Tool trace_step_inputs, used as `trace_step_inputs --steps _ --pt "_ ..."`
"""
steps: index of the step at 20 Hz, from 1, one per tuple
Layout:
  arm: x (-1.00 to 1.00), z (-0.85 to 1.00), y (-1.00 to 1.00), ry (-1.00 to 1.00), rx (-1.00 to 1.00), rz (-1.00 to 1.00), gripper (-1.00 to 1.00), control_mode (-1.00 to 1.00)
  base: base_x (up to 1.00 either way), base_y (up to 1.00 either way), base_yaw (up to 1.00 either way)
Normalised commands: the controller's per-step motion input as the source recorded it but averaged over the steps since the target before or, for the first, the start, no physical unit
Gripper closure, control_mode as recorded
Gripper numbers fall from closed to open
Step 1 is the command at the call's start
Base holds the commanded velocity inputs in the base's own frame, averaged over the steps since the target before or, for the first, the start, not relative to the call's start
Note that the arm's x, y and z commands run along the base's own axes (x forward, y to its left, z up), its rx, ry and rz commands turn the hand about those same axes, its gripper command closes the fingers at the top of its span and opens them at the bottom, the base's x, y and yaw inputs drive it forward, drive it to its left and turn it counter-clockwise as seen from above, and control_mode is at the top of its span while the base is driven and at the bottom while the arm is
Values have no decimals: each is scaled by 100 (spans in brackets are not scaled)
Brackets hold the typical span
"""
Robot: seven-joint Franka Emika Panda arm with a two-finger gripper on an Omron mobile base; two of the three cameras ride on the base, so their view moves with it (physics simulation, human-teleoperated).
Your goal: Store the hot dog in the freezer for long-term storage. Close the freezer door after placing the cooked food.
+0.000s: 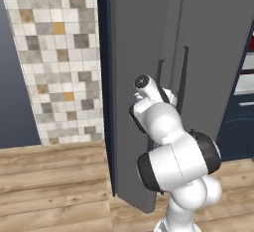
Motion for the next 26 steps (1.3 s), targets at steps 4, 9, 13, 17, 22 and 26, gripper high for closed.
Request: trace_step_inputs --steps 4,9,13,17,22,26 --pt "45 0 -32 -1 16 12 -100 -100 0 0 0" --pt "42 0 -23 0 6 14 -100 -100 0 0 0" --pt "30 0 -6 -5 0 14 -100 -100 0 0 0" --pt "42 1 -14 0 0 12 -100 -100 0 0 0" --pt "43 7 -2 0 0 9 -100 -100 0 0 0" --pt "53 7 -13 0 0 6 -100 -100 0 0 0"
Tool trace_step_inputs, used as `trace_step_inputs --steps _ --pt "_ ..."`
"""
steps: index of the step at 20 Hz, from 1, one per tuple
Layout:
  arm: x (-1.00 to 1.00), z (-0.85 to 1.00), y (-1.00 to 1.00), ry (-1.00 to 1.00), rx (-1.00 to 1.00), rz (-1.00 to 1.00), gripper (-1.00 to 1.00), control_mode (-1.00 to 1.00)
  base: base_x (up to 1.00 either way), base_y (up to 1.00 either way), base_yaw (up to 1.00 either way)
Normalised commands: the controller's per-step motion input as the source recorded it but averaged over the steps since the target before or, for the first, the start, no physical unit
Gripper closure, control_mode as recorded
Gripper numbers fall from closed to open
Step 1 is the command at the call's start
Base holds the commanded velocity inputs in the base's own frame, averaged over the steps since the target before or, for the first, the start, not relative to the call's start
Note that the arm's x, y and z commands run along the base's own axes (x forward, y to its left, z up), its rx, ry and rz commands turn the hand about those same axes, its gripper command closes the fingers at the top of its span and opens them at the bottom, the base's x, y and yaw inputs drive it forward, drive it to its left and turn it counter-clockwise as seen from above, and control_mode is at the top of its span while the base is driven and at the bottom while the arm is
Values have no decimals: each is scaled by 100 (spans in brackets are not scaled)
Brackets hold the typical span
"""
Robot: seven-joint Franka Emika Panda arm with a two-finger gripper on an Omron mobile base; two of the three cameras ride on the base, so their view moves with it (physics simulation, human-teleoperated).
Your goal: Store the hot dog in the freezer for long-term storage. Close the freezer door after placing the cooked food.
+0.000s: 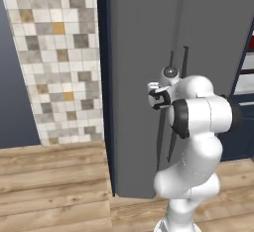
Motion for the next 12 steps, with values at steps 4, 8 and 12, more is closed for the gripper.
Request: trace_step_inputs --steps 4,8,12 --pt "46 2 -13 0 0 5 -100 -100 0 0 0" --pt "44 0 -19 0 0 4 -100 -100 0 0 0" --pt "41 0 -16 0 0 4 -100 -100 0 0 0"
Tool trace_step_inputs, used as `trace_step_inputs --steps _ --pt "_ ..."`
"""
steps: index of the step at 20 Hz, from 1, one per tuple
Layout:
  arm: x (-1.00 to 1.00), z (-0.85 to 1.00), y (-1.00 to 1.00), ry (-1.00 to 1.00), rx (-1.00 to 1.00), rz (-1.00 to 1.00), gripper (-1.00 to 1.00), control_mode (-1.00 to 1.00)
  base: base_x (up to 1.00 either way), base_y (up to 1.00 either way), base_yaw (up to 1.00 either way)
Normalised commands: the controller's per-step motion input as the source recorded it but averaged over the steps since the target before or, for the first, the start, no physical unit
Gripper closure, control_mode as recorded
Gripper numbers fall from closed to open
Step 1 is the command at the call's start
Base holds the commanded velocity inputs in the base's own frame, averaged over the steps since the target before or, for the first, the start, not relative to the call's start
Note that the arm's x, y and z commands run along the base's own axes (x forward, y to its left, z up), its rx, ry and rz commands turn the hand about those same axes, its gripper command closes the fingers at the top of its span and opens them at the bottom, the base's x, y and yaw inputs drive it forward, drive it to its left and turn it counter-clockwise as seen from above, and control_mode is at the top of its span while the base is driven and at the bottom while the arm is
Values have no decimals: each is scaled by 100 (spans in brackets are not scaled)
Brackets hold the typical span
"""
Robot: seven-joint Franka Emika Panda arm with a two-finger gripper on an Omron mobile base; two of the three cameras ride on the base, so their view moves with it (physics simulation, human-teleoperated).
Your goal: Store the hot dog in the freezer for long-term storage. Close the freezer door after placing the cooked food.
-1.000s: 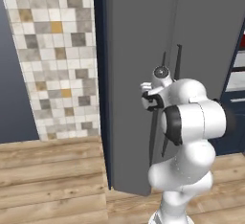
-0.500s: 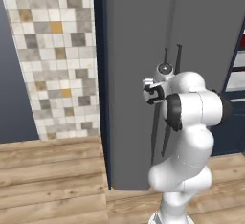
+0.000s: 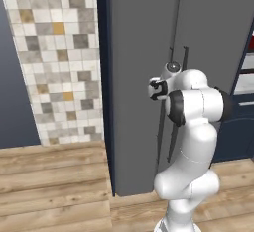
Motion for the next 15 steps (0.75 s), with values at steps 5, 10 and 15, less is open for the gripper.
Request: trace_step_inputs --steps 5,10,15 --pt "33 0 -6 0 0 3 -100 -100 0 0 0" --pt "35 0 -5 -1 0 4 -100 -100 0 0 0" --pt "31 0 -8 0 0 3 -100 -100 0 0 0"
